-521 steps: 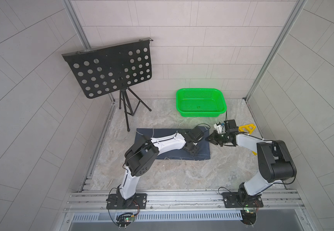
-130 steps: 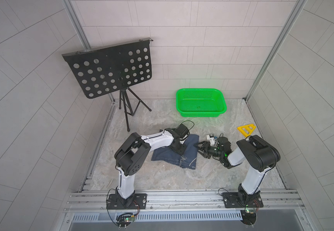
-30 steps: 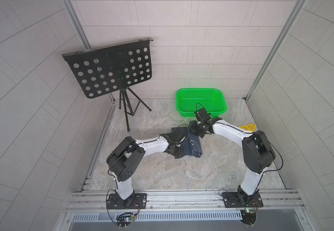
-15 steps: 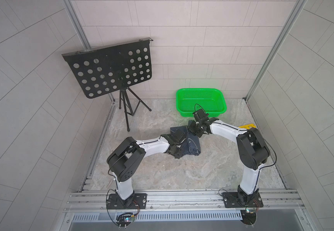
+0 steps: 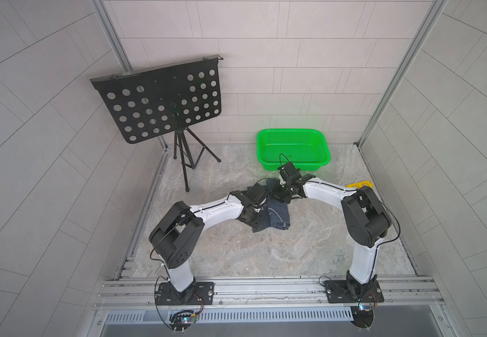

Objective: Roll up the pillowcase
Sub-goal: Roll the pillowcase at the center of the board.

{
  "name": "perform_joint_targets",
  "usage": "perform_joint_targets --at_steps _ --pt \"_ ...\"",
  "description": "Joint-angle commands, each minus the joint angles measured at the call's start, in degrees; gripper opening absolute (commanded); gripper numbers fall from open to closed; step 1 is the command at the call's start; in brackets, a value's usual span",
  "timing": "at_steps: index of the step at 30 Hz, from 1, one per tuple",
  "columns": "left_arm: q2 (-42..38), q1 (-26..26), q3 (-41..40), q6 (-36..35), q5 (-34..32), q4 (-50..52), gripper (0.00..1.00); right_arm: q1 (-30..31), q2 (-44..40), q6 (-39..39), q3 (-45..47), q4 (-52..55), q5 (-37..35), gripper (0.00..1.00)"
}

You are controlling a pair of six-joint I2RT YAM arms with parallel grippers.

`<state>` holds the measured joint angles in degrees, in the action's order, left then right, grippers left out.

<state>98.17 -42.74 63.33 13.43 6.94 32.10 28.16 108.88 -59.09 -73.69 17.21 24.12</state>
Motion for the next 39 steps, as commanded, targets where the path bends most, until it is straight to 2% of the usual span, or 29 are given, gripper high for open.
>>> perform_joint_targets --at_steps 1,6,11,18,24,31,39 --pt "-4.0 0.7 2.2 -0.2 1.4 3.4 0.6 0.4 0.0 1.7 -1.5 0.2 2.9 0.33" --pt "-6.1 0.7 5.5 0.0 3.6 5.1 0.6 -1.0 -3.8 2.3 -3.4 0.7 4.4 0.44" --pt "-6.3 0.7 7.3 2.3 7.1 2.4 0.6 -5.5 -8.4 5.3 -3.4 3.9 3.7 0.47" --pt "-2.5 -0.1 8.2 5.2 9.5 -4.9 0.59 -7.0 -3.6 9.4 -6.6 4.5 6.3 0.36" --pt "0.3 -2.1 7.5 4.2 8.3 -10.0 0.59 -7.0 3.6 11.5 -11.3 3.5 6.7 0.28" --pt "5.4 -5.7 7.1 -0.3 4.3 -8.5 0.58 -6.6 9.7 10.9 -13.1 -1.6 6.9 0.25" --pt "7.2 -5.9 2.2 -2.5 3.2 -8.3 0.58 -5.1 14.4 12.0 -13.9 -3.9 5.9 0.25"
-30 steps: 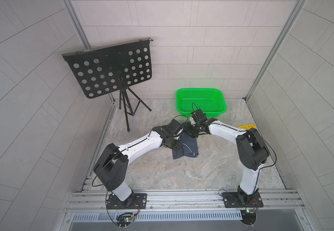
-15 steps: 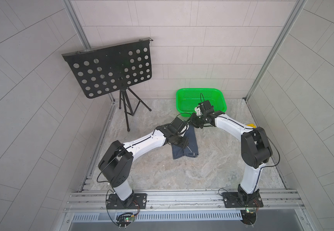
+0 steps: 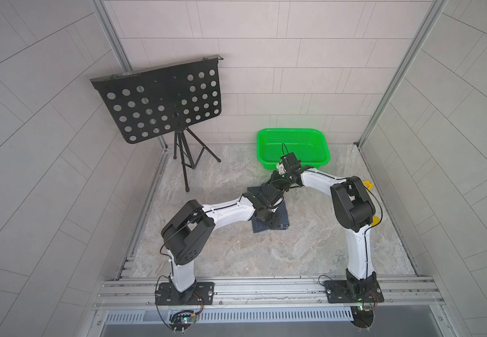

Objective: Roll up the pillowcase
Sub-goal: Roll the pillowcase at the center of the board.

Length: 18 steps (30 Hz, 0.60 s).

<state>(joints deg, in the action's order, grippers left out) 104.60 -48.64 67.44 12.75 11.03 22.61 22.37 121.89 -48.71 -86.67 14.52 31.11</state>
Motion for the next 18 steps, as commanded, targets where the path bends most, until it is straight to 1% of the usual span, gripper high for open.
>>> perform_joint_targets --at_steps 1,4,9,14,18 --pt "1.0 0.0 -2.6 -1.9 -0.6 1.0 0.58 0.9 1.7 2.0 -1.0 -1.3 -1.3 0.26" --pt "2.0 -0.3 -4.1 -2.5 -1.1 0.8 0.58 1.0 1.7 3.4 -1.0 -1.4 -1.6 0.29" --pt "2.5 -0.3 -5.4 -3.0 -1.1 1.0 0.58 -0.2 -2.0 4.7 -1.3 -1.3 -1.1 0.36" --pt "1.4 -0.2 -3.9 -3.4 -1.0 2.4 0.58 -3.7 -9.9 6.5 0.3 -1.3 1.1 0.46" --pt "-0.8 -0.2 -1.6 -2.9 0.0 4.1 0.59 -7.5 -17.6 8.1 6.5 -1.3 4.3 0.53"
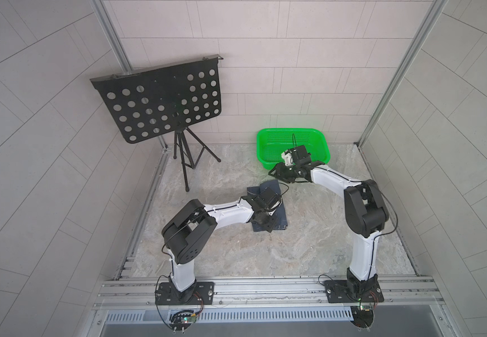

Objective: Roll up the pillowcase
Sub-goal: Roll the pillowcase at the center of the board.

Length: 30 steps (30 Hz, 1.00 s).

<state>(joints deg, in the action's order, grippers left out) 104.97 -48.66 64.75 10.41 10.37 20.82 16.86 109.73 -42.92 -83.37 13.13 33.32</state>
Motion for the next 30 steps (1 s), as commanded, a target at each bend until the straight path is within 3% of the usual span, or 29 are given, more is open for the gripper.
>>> perform_joint_targets --at_steps 1,9,15,23,30 --pt "-2.0 -0.2 1.7 -0.4 0.9 6.3 0.59 -3.0 -7.7 3.1 5.5 0.1 3.0 0.54" --pt "-9.0 1.4 7.1 1.1 1.7 10.6 0.63 -7.2 -24.8 6.5 25.9 -0.5 5.2 0.71" --pt "-5.6 5.6 10.0 0.7 0.3 9.4 0.64 -7.0 -29.0 -2.2 38.1 -9.6 8.6 0.72" --pt "5.4 8.5 18.9 -0.3 -4.6 7.7 0.61 -5.1 -23.4 -10.4 43.9 -23.4 12.3 0.71" --pt "10.2 8.4 19.9 0.8 -7.8 7.6 0.58 -3.9 -14.6 -13.2 43.9 -32.2 14.6 0.67"
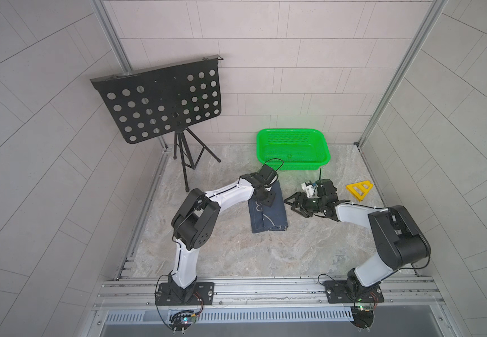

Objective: Roll up the pillowcase
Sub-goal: Roll the pillowcase at the center of the board.

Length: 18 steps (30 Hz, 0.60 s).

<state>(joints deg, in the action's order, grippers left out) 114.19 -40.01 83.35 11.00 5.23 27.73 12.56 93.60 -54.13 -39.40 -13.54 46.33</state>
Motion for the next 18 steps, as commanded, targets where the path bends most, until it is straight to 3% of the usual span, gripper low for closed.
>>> perform_joint_targets --at_steps 1,11,18 --pt "1.4 -0.2 1.1 -0.1 -3.0 1.1 0.57 0.4 2.5 -2.1 -0.3 -6.2 2.1 0.67" --pt "3.1 -0.2 -1.3 -0.8 -1.1 1.1 0.57 2.4 13.4 -7.3 -2.8 -17.5 6.0 0.59" --pt "2.5 -0.2 -1.3 -1.6 0.1 2.0 0.57 2.8 16.1 -10.2 -4.4 -22.5 8.0 0.43"
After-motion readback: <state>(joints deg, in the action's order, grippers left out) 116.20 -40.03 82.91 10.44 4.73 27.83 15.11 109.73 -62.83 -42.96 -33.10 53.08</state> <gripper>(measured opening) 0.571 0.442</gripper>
